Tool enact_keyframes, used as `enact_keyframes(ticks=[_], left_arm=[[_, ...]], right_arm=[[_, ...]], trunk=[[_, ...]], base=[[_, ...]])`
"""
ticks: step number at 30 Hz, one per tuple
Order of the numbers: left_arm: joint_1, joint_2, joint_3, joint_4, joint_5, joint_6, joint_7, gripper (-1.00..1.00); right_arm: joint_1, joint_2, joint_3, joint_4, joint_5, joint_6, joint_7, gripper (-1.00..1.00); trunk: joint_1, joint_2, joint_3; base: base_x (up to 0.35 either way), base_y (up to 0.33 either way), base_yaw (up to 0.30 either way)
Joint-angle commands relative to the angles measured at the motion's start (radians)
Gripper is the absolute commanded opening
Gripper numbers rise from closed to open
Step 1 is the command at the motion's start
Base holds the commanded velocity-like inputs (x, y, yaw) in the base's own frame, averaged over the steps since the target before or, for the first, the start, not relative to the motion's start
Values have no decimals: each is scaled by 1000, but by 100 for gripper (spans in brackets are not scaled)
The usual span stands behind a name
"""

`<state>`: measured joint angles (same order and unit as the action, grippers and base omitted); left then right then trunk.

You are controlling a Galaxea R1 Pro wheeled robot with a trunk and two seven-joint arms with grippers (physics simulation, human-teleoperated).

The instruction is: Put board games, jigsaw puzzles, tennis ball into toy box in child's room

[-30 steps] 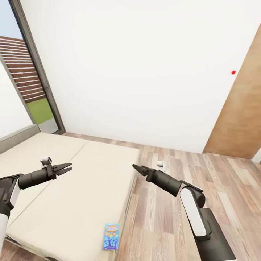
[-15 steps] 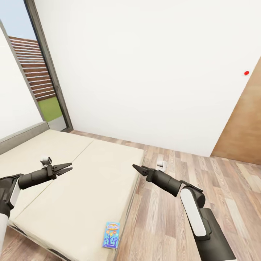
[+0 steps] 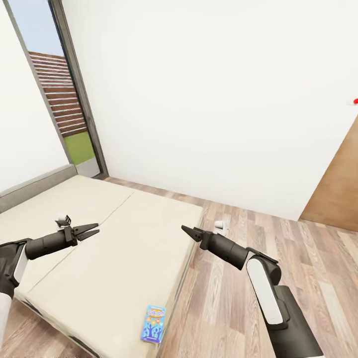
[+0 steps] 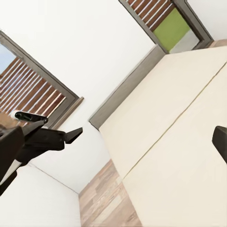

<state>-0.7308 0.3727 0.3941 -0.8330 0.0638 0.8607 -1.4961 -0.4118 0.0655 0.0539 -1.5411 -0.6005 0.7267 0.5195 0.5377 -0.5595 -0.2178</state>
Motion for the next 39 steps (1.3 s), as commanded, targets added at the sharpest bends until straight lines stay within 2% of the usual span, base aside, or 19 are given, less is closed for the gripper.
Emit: enact_keyframes(ticks=[1,31,39], left_arm=[[-1,0,0,0,0,11,-4,100],[-1,0,0,0,1,9,-3,100],[-1,0,0,0,1,9,-3,100]], right_arm=[[-1,0,-1,-1,-4,7,0,100],[-1,2,1,-2,-2,7,1,100],[-1,3,2,-2,-1,7,1,100]], trunk=[[1,-2,-2],[1,-2,-2],[1,-2,-2]], base=[[47,-70,85],[51,-52,67],[1,-158,132]])
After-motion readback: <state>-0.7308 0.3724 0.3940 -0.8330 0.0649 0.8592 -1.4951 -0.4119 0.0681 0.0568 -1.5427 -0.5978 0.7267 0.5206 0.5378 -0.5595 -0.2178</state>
